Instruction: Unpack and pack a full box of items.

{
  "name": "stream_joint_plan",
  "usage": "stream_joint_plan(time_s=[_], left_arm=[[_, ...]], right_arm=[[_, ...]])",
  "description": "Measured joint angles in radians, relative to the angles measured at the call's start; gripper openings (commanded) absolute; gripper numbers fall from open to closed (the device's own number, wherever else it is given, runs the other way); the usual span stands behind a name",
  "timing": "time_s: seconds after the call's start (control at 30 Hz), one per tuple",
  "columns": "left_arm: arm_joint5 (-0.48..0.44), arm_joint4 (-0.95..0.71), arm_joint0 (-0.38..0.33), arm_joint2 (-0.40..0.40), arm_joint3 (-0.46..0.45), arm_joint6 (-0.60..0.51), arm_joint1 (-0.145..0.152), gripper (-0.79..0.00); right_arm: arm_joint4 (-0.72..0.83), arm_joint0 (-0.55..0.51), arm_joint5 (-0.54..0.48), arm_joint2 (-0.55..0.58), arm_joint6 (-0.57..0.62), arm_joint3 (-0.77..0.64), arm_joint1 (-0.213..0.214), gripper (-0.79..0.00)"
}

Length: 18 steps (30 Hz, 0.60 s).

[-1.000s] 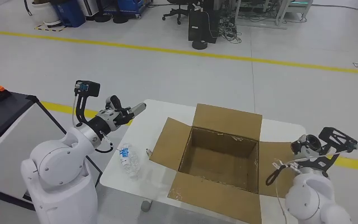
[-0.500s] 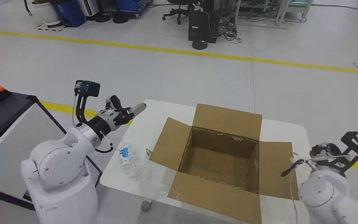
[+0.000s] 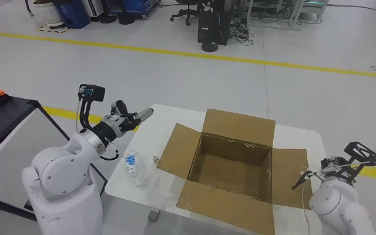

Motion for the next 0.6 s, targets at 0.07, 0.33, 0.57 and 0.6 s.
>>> stream_joint_plan(time_s=[0.07,0.33,0.57,0.6], left_arm=[[0.000,0.000,0.000,0.000,0.000,0.000,0.000,0.000],[0.000,0.000,0.000,0.000,0.000,0.000,0.000,0.000],[0.000,0.000,0.000,0.000,0.000,0.000,0.000,0.000],[0.000,0.000,0.000,0.000,0.000,0.000,0.000,0.000]], right_arm=[[-0.013,-0.007,-0.017,-0.002,-0.005,0.013,-0.002,-0.785],[0.021,-0.048,-0.119,0.022,-0.094,0.041,-0.014,-0.785],[0.081,-0.109,-0.275,0.075,-0.215,0.065,-0.022,-0.785],[0.081,-0.118,-0.300,0.082,-0.224,0.068,-0.022,-0.785]])
